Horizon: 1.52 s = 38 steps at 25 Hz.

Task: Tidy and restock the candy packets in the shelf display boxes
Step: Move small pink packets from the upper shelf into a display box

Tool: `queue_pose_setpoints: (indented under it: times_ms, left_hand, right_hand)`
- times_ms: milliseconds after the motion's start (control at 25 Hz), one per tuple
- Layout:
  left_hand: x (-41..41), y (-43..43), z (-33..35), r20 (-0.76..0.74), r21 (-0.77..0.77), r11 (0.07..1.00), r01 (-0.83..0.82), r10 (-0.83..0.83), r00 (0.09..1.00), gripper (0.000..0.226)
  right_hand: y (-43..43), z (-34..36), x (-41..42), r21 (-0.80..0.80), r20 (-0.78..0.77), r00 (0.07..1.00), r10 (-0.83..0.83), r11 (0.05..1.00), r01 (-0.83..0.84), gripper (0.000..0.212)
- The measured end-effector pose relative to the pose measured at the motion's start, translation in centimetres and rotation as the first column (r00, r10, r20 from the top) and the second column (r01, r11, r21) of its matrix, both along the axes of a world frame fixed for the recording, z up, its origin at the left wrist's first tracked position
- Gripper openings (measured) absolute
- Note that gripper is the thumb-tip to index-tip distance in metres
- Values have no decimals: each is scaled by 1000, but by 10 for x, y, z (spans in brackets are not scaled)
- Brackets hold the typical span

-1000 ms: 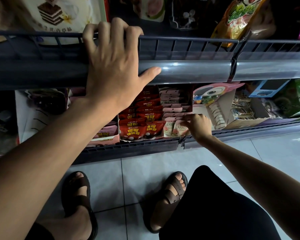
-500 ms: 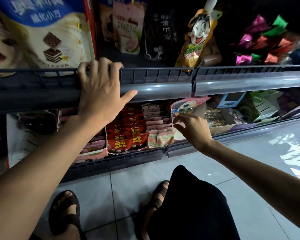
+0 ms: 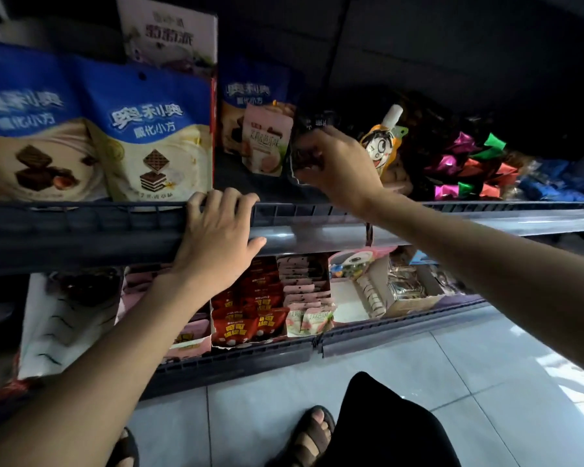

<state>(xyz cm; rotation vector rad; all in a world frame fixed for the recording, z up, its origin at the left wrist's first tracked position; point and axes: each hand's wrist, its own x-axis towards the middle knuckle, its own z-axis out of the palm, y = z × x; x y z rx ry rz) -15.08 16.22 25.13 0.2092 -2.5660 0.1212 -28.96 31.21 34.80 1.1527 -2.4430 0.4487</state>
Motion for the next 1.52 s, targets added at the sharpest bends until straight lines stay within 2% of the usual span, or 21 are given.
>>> queue_pose_setpoints:
  times_ms: [80,160,400,520,600,720,840,920,1000,1040,1120,1240,1360,1520]
  left_hand:
    - [1,-1,0,5,4,1000,13,-13,1000,62]
    - [0,-2,-1,3,12,1000,21,-21,1000,62]
    - [-1,-3,-3,-11,31,999,17,-16,1000,60]
    - [-1,-3,-3,-20,34,999,18,-18,1000,59]
    - [-1,-2,-3,-25,32,999,21,-20,999,58]
    - [-1,-2,-3,-18,33,999,23,-22,1000,58]
    - [-1,-2,-3,-28,36,999,10,-9,1000,60]
    - [-2,2,-3,-28,29,1000,-3,4,1000,62]
    - [-3,4,-3,-28,36,999,-17,18,999,64]
    - [-3,5,-4,-34,44,999,-19,21,999,65]
    - [-5,5,-3,-54,48,999,-23,25,998,67]
    - [-8,7,-8,-62,23,998,-50,51,997,71]
    - [-12,6,-13,-72,0,997,-78,78,994,73]
    - [-13,4,-16,-82,-21,995,-95,93,992,75]
  right_hand:
    - [-39,10,-24,26,53,995,-80,997,79,61]
    - [-69,14,-43,43,117,982,-147,989,143,68]
    - [-102,1,-54,46,17,980,-200,979,199,36]
    - [-97,2,-47,-65,116,975,-191,978,200,28]
    - [-84,10,-37,-201,194,971,-142,963,181,23]
    - [-47,29,-8,-432,259,966,23,897,95,19]
    - [10,33,32,-522,338,920,199,853,8,8]
    - [53,19,52,-481,419,871,258,876,-28,8]
    - [89,-11,61,-384,515,822,242,923,-31,10]
    - [103,-33,63,-319,549,810,204,947,-21,9]
    - [121,-88,60,-130,532,844,68,992,2,6]
    - [125,-185,43,84,484,864,-140,990,113,6]
    - [108,-261,25,70,542,821,-179,983,168,10]
    - [84,-309,15,-21,580,799,-158,978,208,17]
